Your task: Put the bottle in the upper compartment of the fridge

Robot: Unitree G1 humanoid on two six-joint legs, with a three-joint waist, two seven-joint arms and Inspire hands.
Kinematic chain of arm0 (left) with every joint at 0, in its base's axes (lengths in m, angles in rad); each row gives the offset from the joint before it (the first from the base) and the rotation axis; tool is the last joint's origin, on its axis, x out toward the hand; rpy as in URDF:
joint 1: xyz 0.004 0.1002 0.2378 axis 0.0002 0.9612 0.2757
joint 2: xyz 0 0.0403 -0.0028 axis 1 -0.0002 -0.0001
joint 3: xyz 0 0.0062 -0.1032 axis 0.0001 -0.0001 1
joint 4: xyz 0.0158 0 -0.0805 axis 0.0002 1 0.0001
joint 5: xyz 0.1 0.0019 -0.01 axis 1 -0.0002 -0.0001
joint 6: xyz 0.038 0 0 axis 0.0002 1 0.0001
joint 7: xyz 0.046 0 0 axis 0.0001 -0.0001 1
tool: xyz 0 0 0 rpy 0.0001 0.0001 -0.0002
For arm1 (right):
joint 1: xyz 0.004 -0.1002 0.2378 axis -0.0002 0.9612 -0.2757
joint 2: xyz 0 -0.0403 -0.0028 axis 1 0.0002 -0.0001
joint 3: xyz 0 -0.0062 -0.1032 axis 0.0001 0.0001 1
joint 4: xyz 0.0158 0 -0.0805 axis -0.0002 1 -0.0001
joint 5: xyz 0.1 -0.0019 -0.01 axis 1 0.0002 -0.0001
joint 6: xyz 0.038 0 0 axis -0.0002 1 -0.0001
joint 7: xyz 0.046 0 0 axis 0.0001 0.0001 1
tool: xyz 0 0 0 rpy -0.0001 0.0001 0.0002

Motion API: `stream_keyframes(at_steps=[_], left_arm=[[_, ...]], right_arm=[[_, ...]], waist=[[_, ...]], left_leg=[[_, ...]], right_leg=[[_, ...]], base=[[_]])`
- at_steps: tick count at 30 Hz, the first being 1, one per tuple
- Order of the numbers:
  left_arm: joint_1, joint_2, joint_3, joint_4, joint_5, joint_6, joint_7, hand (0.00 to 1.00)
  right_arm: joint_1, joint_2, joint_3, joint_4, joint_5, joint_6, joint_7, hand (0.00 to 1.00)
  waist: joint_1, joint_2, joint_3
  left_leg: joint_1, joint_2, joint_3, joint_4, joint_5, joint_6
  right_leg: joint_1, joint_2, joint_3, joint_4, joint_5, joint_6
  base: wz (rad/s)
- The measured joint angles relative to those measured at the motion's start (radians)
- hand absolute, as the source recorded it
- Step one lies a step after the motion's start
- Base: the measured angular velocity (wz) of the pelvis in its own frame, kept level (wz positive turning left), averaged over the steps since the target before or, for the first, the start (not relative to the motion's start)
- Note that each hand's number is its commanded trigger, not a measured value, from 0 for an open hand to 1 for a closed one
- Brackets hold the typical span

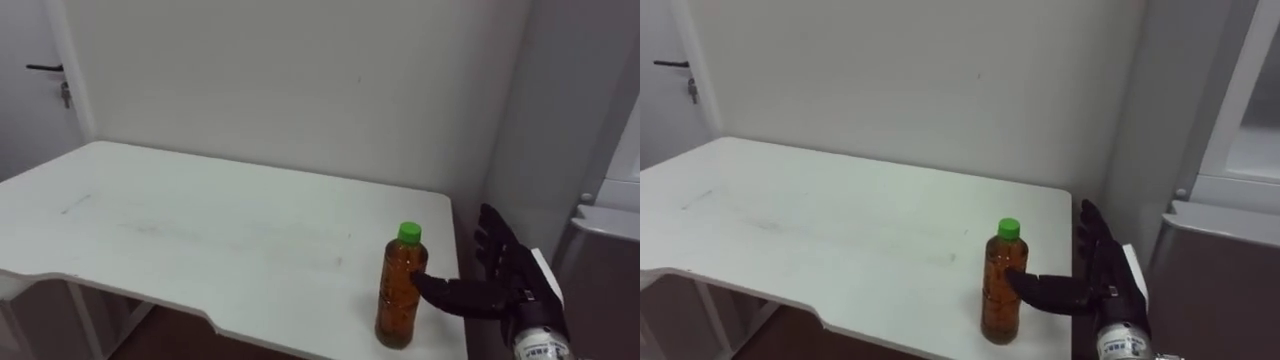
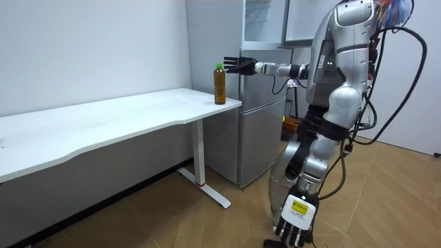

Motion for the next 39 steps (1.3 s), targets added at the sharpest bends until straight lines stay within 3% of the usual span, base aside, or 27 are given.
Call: stream_keyframes(at_steps=[5, 8, 14, 25, 33, 36, 38, 39], left_arm=[[-0.015, -0.003, -0.046, 0.0, -0.004, 0.008, 0.002, 0.0], [-0.016, -0.006, -0.067, -0.001, -0.01, 0.013, 0.014, 0.0], [-0.018, -0.01, -0.066, -0.011, -0.009, 0.014, 0.025, 0.0], [-0.019, -0.01, -0.09, -0.077, -0.011, 0.016, 0.081, 0.0], [-0.018, -0.012, -0.11, -0.117, -0.014, 0.042, 0.095, 0.0], [-0.014, -0.015, -0.11, -0.117, -0.014, 0.042, 0.095, 0.0], [-0.012, -0.016, -0.11, -0.117, -0.029, 0.042, 0.095, 0.0], [-0.013, -0.017, -0.11, -0.117, -0.029, 0.042, 0.095, 0.0]], right_arm=[[-0.083, 0.0, 0.001, 0.065, -0.002, 0.0, -0.045, 0.0], [-0.095, 0.0, 0.003, 0.079, -0.003, 0.0, -0.063, 0.0], [-0.111, 0.0, 0.003, 0.128, -0.004, 0.0, -0.097, 0.0], [-0.124, -0.005, 0.026, 0.233, -0.002, 0.003, -0.119, 0.0], [-0.132, -0.005, 0.031, 0.325, 0.028, 0.014, -0.148, 0.0], [-0.132, -0.005, 0.032, 0.349, 0.04, 0.014, -0.153, 0.0], [-0.132, -0.006, 0.032, 0.354, 0.041, 0.013, -0.154, 0.0], [-0.132, -0.006, 0.032, 0.354, 0.043, 0.013, -0.154, 0.0]], waist=[[0.02, 0.006, 0.0025], [0.024, 0.013, 0.0071], [0.04, 0.011, 0.006], [0.064, 0.01, 0.0055], [0.076, 0.004, 0.0049], [0.078, 0.002, 0.0051], [0.078, -0.001, 0.0068], [0.078, 0.001, 0.0064]], left_leg=[[-0.056, -0.002, -0.006, 0.015, 0.008, 0.008], [-0.059, -0.013, -0.016, 0.009, 0.013, 0.017], [-0.073, -0.027, -0.022, 0.004, 0.018, 0.028], [-0.073, -0.052, -0.025, 0.006, 0.014, 0.044], [-0.082, -0.065, -0.049, 0.017, 0.013, 0.051], [-0.084, -0.069, -0.05, 0.024, 0.01, 0.052], [-0.088, -0.074, -0.053, 0.036, 0.004, 0.05], [-0.088, -0.074, -0.055, 0.036, 0.002, 0.049]], right_leg=[[-0.046, -0.016, -0.053, 0.014, 0.006, -0.004], [-0.063, -0.032, -0.054, 0.039, 0.003, -0.001], [-0.107, -0.069, -0.076, 0.116, 0.0, -0.001], [-0.126, -0.103, -0.074, 0.16, -0.016, 0.007], [-0.138, -0.12, -0.075, 0.174, -0.026, 0.012], [-0.181, -0.139, -0.075, 0.132, 0.017, 0.005], [-0.214, -0.149, -0.08, 0.122, 0.084, -0.001], [-0.213, -0.152, -0.088, 0.123, 0.085, -0.001]], base=[[0.03], [0.1], [0.06], [0.01], [0.12], [0.12], [0.11], [0.0]])
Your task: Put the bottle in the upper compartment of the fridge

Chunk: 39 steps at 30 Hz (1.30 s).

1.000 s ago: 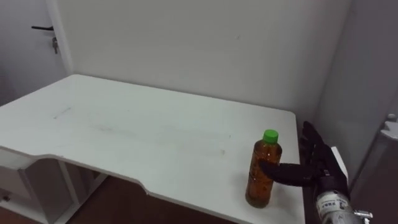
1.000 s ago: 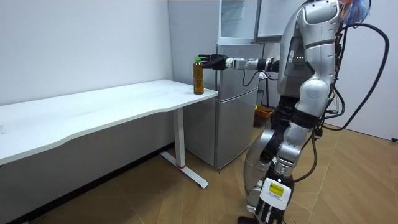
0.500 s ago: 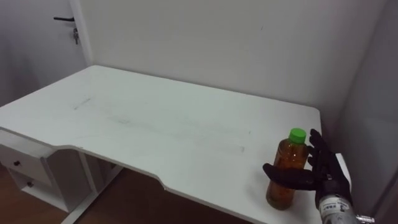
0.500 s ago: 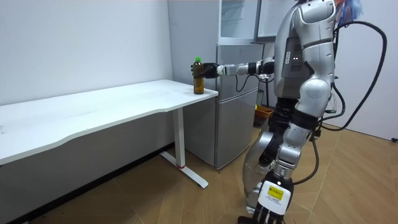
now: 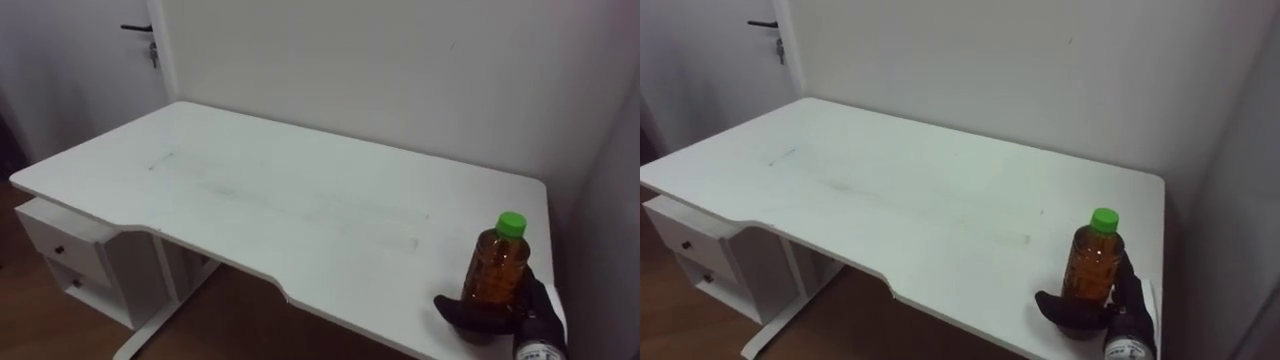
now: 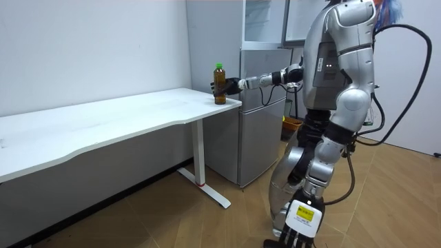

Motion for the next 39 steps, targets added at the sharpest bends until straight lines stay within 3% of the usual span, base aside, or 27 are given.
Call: stream_keyframes(at_steps=[4, 11, 21, 28, 29, 30, 39], left_arm=[[-0.007, -0.001, 0.001, -0.004, -0.003, -0.001, 0.004, 0.0], [-0.052, 0.0, 0.0, 0.0, -0.04, -0.003, 0.009, 0.0], [-0.045, 0.001, -0.014, 0.0, -0.115, -0.003, 0.007, 0.0], [-0.046, 0.001, -0.016, -0.001, -0.16, -0.004, 0.006, 0.0], [-0.046, 0.001, -0.016, -0.001, -0.16, -0.004, 0.006, 0.0], [-0.046, 0.001, -0.017, -0.001, -0.16, -0.003, 0.006, 0.0], [-0.046, 0.003, -0.036, -0.001, -0.179, -0.003, 0.009, 0.0]], right_arm=[[-0.027, -0.011, 0.0, 0.024, 0.001, -0.006, 0.0, 0.0], [-0.078, -0.014, 0.0, 0.085, 0.001, -0.025, -0.009, 0.0], [-0.097, -0.015, 0.0, 0.106, 0.0, -0.043, -0.018, 0.0], [-0.101, -0.024, 0.0, 0.11, -0.002, -0.046, -0.005, 0.0], [-0.101, -0.025, 0.0, 0.111, -0.002, -0.046, 0.0, 0.54], [-0.102, -0.026, 0.0, 0.111, -0.002, -0.046, 0.001, 1.0], [-0.118, -0.055, -0.003, 0.151, -0.003, -0.044, -0.011, 1.0]], waist=[[-0.006, 0.006, 0.0033], [-0.002, 0.0, 0.0076], [0.001, -0.003, 0.0093], [0.001, -0.002, 0.01], [0.001, -0.002, 0.01], [0.001, -0.002, 0.01], [0.0, -0.002, 0.0101]], left_leg=[[-0.016, 0.0, -0.017, 0.009, -0.006, -0.01], [-0.051, -0.003, -0.019, 0.033, -0.004, -0.002], [-0.079, -0.005, -0.019, 0.05, -0.006, -0.005], [-0.088, -0.006, -0.019, 0.057, -0.006, -0.005], [-0.088, -0.006, -0.019, 0.057, -0.006, -0.005], [-0.088, -0.007, -0.019, 0.057, -0.006, -0.005], [-0.088, -0.008, -0.019, 0.058, -0.004, 0.0]], right_leg=[[-0.001, -0.009, -0.029, 0.003, -0.003, -0.004], [-0.032, -0.028, -0.042, 0.033, -0.004, -0.006], [-0.059, -0.031, -0.043, 0.036, -0.003, -0.008], [-0.062, -0.04, -0.069, 0.04, -0.001, -0.011], [-0.063, -0.042, -0.069, 0.044, 0.0, -0.012], [-0.064, -0.043, -0.069, 0.046, 0.0, -0.012], [-0.065, -0.046, -0.069, 0.051, 0.0, -0.013]], base=[[0.09], [0.03], [0.0], [0.0], [0.0], [0.0], [0.0]])
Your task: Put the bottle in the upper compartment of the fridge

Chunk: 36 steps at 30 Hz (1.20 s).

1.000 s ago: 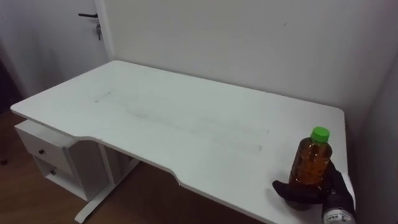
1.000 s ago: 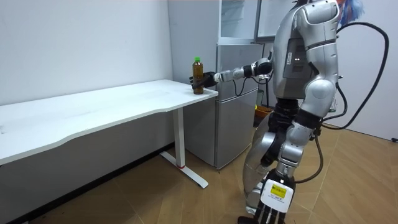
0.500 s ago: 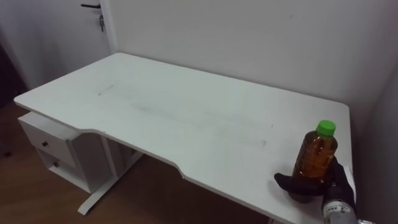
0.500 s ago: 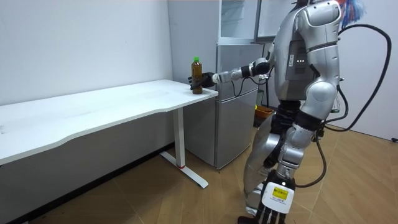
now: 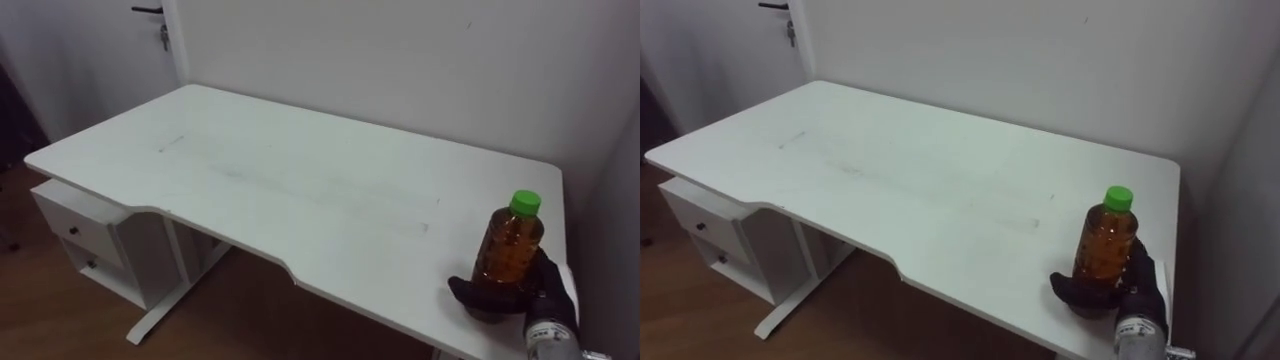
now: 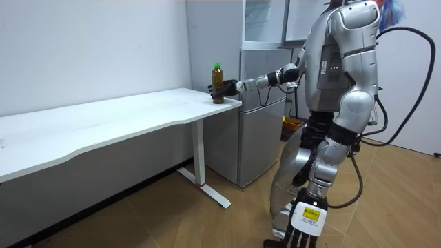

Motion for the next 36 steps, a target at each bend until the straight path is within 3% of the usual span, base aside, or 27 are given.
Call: stream_keyframes(at_steps=[7, 16, 21, 25, 33, 36], left_arm=[[0.001, 0.001, 0.001, 0.002, 0.001, -0.004, -0.001, 0.0], [0.032, 0.012, 0.023, 0.008, -0.001, -0.012, -0.002, 0.0], [0.028, 0.019, 0.027, 0.008, -0.001, -0.058, -0.003, 0.0], [0.025, 0.03, 0.038, 0.01, -0.021, -0.09, -0.003, 0.0], [0.023, 0.037, 0.163, 0.037, -0.036, -0.107, -0.008, 0.0], [0.033, 0.05, 0.207, 0.053, -0.038, -0.119, -0.012, 0.0]], right_arm=[[0.0, -0.009, -0.006, 0.015, 0.003, 0.001, -0.01, 1.0], [0.032, -0.009, 0.004, -0.012, 0.002, 0.001, -0.007, 1.0], [0.093, -0.01, 0.006, -0.065, 0.003, 0.001, 0.029, 1.0], [0.116, -0.015, 0.006, -0.144, 0.002, 0.001, 0.05, 1.0], [0.143, -0.073, -0.001, -0.377, -0.004, 0.005, 0.04, 1.0], [0.145, -0.077, -0.017, -0.482, -0.027, 0.004, 0.058, 1.0]], waist=[[0.001, -0.002, -0.0001], [-0.005, -0.016, -0.0082], [-0.013, -0.022, -0.01], [-0.04, -0.026, -0.0099], [-0.075, -0.029, -0.0145], [-0.098, -0.029, -0.0179]], left_leg=[[0.004, 0.0, 0.0, -0.005, 0.0, 0.001], [0.029, 0.018, 0.001, -0.027, -0.001, -0.003], [0.062, 0.02, 0.002, -0.045, -0.003, -0.005], [0.086, 0.02, 0.017, -0.06, -0.003, -0.005], [0.169, 0.025, 0.054, -0.096, -0.01, -0.006], [0.205, 0.037, 0.06, -0.106, -0.016, -0.012]], right_leg=[[0.006, 0.004, 0.002, -0.004, 0.0, 0.0], [0.039, 0.05, 0.004, -0.072, 0.005, -0.004], [0.063, 0.054, 0.037, -0.071, 0.006, -0.002], [0.071, 0.06, 0.058, -0.074, 0.007, 0.001], [0.122, 0.075, 0.069, -0.093, 0.008, 0.004], [0.156, 0.106, 0.103, -0.127, 0.013, 0.009]], base=[[0.0], [0.0], [0.0], [-0.11], [-0.17], [-0.1]])
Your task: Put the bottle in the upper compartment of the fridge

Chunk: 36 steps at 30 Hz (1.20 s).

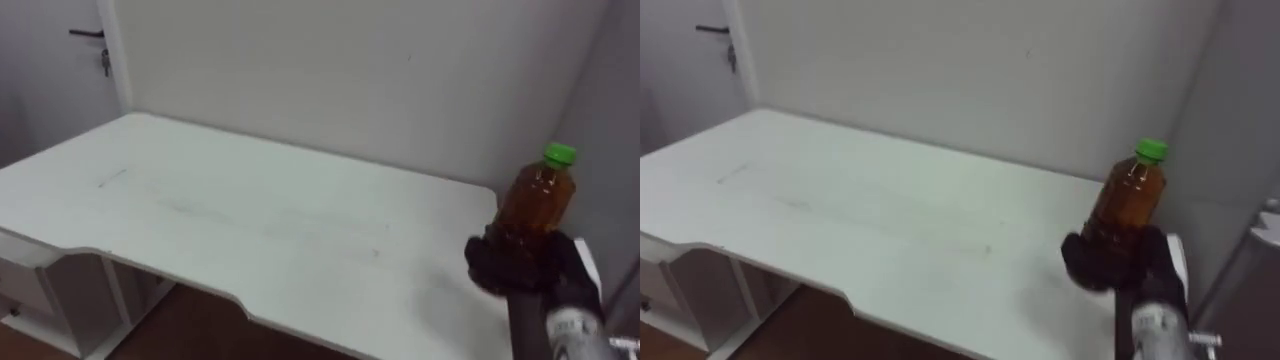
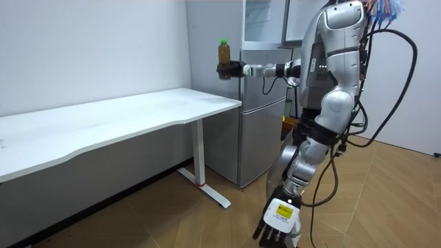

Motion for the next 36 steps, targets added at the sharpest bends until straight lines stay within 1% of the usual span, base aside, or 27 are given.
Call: stream_keyframes(at_steps=[1, 2, 3, 4, 5, 6, 8, 12, 13, 15, 18, 20, 21, 22, 25, 27, 29, 30, 31, 33, 34, 36], left_arm=[[0.0, 0.007, 0.012, 0.015, 0.0, -0.007, -0.001, 0.0], [-0.001, 0.01, 0.011, 0.032, 0.0, -0.011, 0.0, 0.0], [-0.001, 0.011, 0.011, 0.039, 0.0, -0.011, -0.001, 0.0], [-0.003, 0.013, 0.012, 0.052, 0.002, -0.012, -0.004, 0.0], [-0.004, 0.013, 0.012, 0.064, 0.003, -0.014, -0.006, 0.0], [-0.005, 0.013, 0.012, 0.069, 0.003, -0.014, -0.006, 0.0], [0.003, 0.015, 0.014, 0.07, 0.003, -0.014, -0.01, 0.0], [0.016, 0.021, 0.014, 0.07, 0.001, -0.015, -0.016, 0.0], [0.032, 0.02, 0.014, 0.07, 0.002, -0.015, -0.016, 0.0], [0.043, 0.02, 0.015, 0.07, 0.004, -0.015, -0.015, 0.0], [0.051, 0.021, 0.034, 0.07, 0.009, -0.016, -0.01, 0.0], [0.063, 0.021, 0.042, 0.07, 0.022, -0.018, -0.006, 0.0], [0.067, 0.021, 0.042, 0.07, 0.022, -0.018, -0.006, 0.0], [0.077, 0.022, 0.042, 0.07, 0.021, -0.021, -0.004, 0.0], [0.094, 0.03, 0.042, 0.074, 0.022, -0.028, -0.004, 0.0], [0.1, 0.034, 0.043, 0.077, 0.024, -0.028, -0.004, 0.0], [0.103, 0.033, 0.053, 0.089, 0.024, -0.034, -0.004, 0.0], [0.103, 0.033, 0.055, 0.096, 0.026, -0.036, -0.004, 0.0], [0.101, 0.033, 0.063, 0.105, 0.029, -0.036, -0.003, 0.0], [0.103, 0.032, 0.077, 0.106, 0.03, -0.036, -0.001, 0.0], [0.103, 0.032, 0.083, 0.107, 0.03, -0.036, 0.004, 0.0], [0.104, 0.031, 0.091, 0.107, 0.03, -0.036, 0.011, 0.0]], right_arm=[[0.0, 0.0, -0.008, -0.03, -0.006, 0.0, 0.015, 1.0], [0.0, -0.001, -0.017, -0.056, -0.007, -0.002, 0.029, 1.0], [0.001, -0.003, -0.02, -0.067, -0.007, -0.003, 0.035, 1.0], [0.0, -0.012, -0.022, -0.09, -0.011, -0.003, 0.041, 1.0], [0.0, -0.031, -0.022, -0.116, -0.011, -0.003, 0.051, 1.0], [0.0, -0.039, -0.022, -0.127, -0.011, -0.003, 0.055, 1.0], [0.0, -0.07, -0.023, -0.168, -0.01, -0.003, 0.071, 1.0], [0.0, -0.101, -0.024, -0.229, -0.016, -0.003, 0.097, 1.0], [0.0, -0.111, -0.024, -0.258, -0.027, -0.003, 0.1, 1.0], [0.0, -0.112, -0.036, -0.304, -0.071, -0.003, 0.1, 1.0], [0.0, -0.117, -0.077, -0.375, -0.114, -0.003, 0.098, 1.0], [0.0, -0.132, -0.106, -0.406, -0.113, -0.006, 0.092, 1.0], [0.0, -0.137, -0.109, -0.409, -0.113, -0.006, 0.087, 1.0], [0.0, -0.141, -0.119, -0.416, -0.111, -0.006, 0.082, 1.0], [0.001, -0.141, -0.14, -0.432, -0.111, -0.01, 0.066, 1.0], [0.001, -0.144, -0.147, -0.432, -0.117, -0.017, 0.051, 1.0], [0.002, -0.151, -0.16, -0.434, -0.123, -0.019, 0.042, 1.0], [0.004, -0.152, -0.166, -0.437, -0.126, -0.019, 0.041, 1.0], [0.017, -0.155, -0.19, -0.452, -0.131, -0.019, 0.034, 1.0], [0.037, -0.156, -0.229, -0.475, -0.13, -0.021, 0.022, 1.0], [0.04, -0.157, -0.249, -0.476, -0.129, -0.032, 0.011, 1.0], [0.04, -0.158, -0.272, -0.476, -0.123, -0.034, -0.007, 1.0]], waist=[[-0.013, -0.005, -0.0033], [-0.019, -0.005, -0.0048], [-0.02, -0.004, -0.0054], [-0.021, -0.006, -0.0084], [-0.02, -0.007, -0.0086], [-0.019, -0.007, -0.0086], [-0.019, -0.007, -0.0086], [-0.039, -0.008, -0.009], [-0.044, -0.008, -0.009], [-0.049, -0.009, -0.0096], [-0.058, -0.016, -0.0122], [-0.063, -0.022, -0.0097], [-0.065, -0.023, -0.0091], [-0.071, -0.027, -0.0111], [-0.073, -0.034, -0.012], [-0.094, -0.04, -0.0155], [-0.099, -0.046, -0.0158], [-0.1, -0.045, -0.0154], [-0.105, -0.048, -0.0173], [-0.112, -0.047, -0.0168], [-0.113, -0.051, -0.0178], [-0.123, -0.051, -0.0182]], left_leg=[[0.009, 0.002, -0.001, -0.004, -0.001, -0.001], [0.019, 0.005, 0.0, -0.008, -0.002, -0.002], [0.023, 0.007, 0.001, -0.009, -0.002, -0.003], [0.025, 0.007, 0.008, -0.012, -0.003, -0.003], [0.025, 0.008, 0.015, -0.012, -0.003, -0.003], [0.025, 0.008, 0.018, -0.012, -0.003, -0.003], [0.025, 0.008, 0.025, -0.014, -0.003, -0.003], [0.026, 0.011, 0.025, -0.014, -0.004, -0.004], [0.025, 0.012, 0.027, -0.015, -0.004, -0.006], [0.025, 0.015, 0.028, -0.015, -0.006, -0.008], [0.027, 0.019, 0.027, -0.016, -0.007, -0.011], [0.051, 0.019, 0.029, -0.029, -0.008, -0.012], [0.059, 0.02, 0.03, -0.032, -0.008, -0.013], [0.067, 0.021, 0.032, -0.036, -0.01, -0.014], [0.077, 0.031, 0.052, -0.044, -0.013, -0.018], [0.08, 0.033, 0.055, -0.047, -0.014, -0.019], [0.092, 0.033, 0.075, -0.063, -0.014, -0.02], [0.093, 0.033, 0.075, -0.064, -0.014, -0.02], [0.094, 0.033, 0.075, -0.067, -0.015, -0.02], [0.094, 0.034, 0.078, -0.07, -0.015, -0.021], [0.095, 0.034, 0.081, -0.075, -0.015, -0.021], [0.097, 0.034, 0.081, -0.079, -0.015, -0.021]], right_leg=[[0.012, 0.008, 0.011, -0.014, 0.001, 0.002], [0.023, 0.016, 0.015, -0.025, 0.005, 0.008], [0.028, 0.019, 0.019, -0.032, 0.007, 0.01], [0.03, 0.019, 0.023, -0.031, 0.007, 0.011], [0.026, 0.019, 0.029, -0.03, 0.007, 0.012], [0.024, 0.019, 0.032, -0.03, 0.007, 0.012], [0.021, 0.019, 0.033, -0.03, 0.008, 0.012], [0.015, 0.018, 0.037, -0.03, 0.008, 0.012], [0.014, 0.019, 0.037, -0.03, 0.008, 0.012], [0.013, 0.028, 0.04, -0.031, 0.008, 0.012], [0.017, 0.036, 0.062, -0.031, 0.007, 0.011], [0.034, 0.04, 0.066, -0.033, 0.007, 0.012], [0.037, 0.041, 0.067, -0.033, 0.007, 0.012], [0.038, 0.043, 0.068, -0.033, 0.007, 0.011], [0.051, 0.061, 0.082, -0.055, 0.017, 0.005], [0.057, 0.068, 0.089, -0.073, 0.018, 0.007], [0.066, 0.072, 0.093, -0.086, 0.02, 0.01], [0.067, 0.073, 0.091, -0.086, 0.02, 0.01], [0.067, 0.074, 0.091, -0.089, 0.02, 0.01], [0.069, 0.078, 0.091, -0.101, 0.021, 0.012], [0.069, 0.08, 0.091, -0.103, 0.022, 0.013], [0.069, 0.081, 0.091, -0.106, 0.022, 0.013]], base=[[0.0], [0.0], [-0.1], [-0.14], [-0.16], [-0.14], [-0.09], [0.0], [-0.04], [-0.05], [0.0], [-0.02], [-0.06], [-0.13], [-0.21], [-0.09], [-0.22], [-0.18], [-0.03], [-0.03], [-0.06], [-0.03]])
